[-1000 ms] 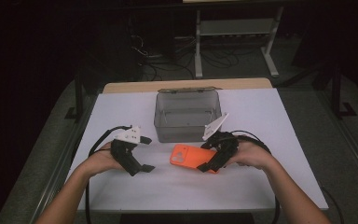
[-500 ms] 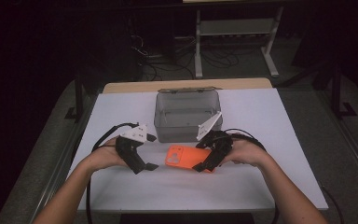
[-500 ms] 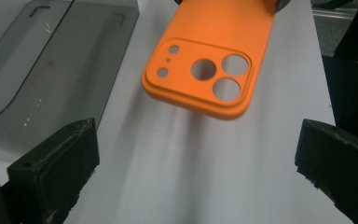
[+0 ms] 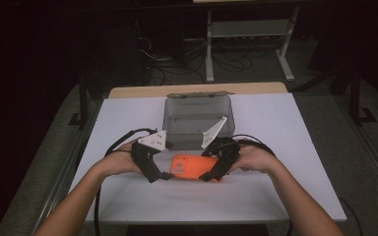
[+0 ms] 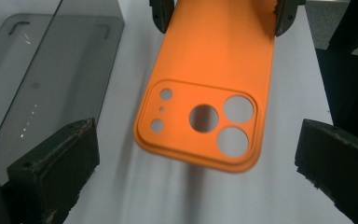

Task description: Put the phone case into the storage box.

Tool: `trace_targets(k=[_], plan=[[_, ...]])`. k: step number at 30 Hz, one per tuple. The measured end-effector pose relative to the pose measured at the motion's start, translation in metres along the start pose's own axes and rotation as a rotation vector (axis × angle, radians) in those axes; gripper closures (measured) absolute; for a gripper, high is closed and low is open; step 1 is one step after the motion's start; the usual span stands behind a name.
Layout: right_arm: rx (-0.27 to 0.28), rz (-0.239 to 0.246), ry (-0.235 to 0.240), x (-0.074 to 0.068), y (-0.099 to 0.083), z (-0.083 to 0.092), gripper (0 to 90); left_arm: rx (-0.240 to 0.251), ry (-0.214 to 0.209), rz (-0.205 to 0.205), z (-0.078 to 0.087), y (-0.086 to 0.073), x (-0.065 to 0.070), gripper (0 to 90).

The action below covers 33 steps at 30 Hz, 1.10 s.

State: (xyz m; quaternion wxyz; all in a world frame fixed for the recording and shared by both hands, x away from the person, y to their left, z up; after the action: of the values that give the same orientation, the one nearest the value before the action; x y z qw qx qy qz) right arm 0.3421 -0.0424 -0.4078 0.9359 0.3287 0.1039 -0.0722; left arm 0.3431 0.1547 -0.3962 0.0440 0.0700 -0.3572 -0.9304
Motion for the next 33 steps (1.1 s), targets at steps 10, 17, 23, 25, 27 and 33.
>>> trace_targets(k=[10,17,23,25,27,33], plan=[[-0.009,0.026,0.005,0.001,0.006,-0.002,15.6,-0.018,-0.043,-0.022,-0.013,0.006,0.000,0.0],[-0.005,0.042,0.014,0.002,0.012,-0.003,15.6,-0.012,-0.061,-0.031,-0.019,0.011,0.000,0.0],[-0.009,0.053,0.022,0.002,0.017,-0.004,15.6,-0.023,-0.076,-0.045,-0.022,0.013,0.000,0.0],[-0.008,0.057,0.027,0.002,0.019,-0.004,15.6,-0.029,-0.080,-0.052,-0.024,0.013,0.001,0.0],[-0.007,0.060,0.026,0.002,0.021,-0.004,15.6,-0.033,-0.082,-0.060,-0.025,0.012,0.001,0.0],[-0.007,0.071,0.033,0.002,0.025,-0.006,15.6,-0.048,-0.097,-0.075,-0.030,0.012,0.002,0.0]])
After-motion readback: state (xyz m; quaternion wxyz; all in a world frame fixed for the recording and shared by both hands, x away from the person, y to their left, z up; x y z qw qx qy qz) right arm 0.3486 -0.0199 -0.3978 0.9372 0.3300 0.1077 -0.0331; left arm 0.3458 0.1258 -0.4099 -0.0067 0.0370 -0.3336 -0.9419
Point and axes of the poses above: each handheld gripper's, and its own axes: z roughly backward along the jaws, y roughly out of its top, x roughly to its right, the point moved 4 cm from there along -z, roughly forward along the jaws, and after that the axes turned 6 degrees about y, right-handed, at the moved point
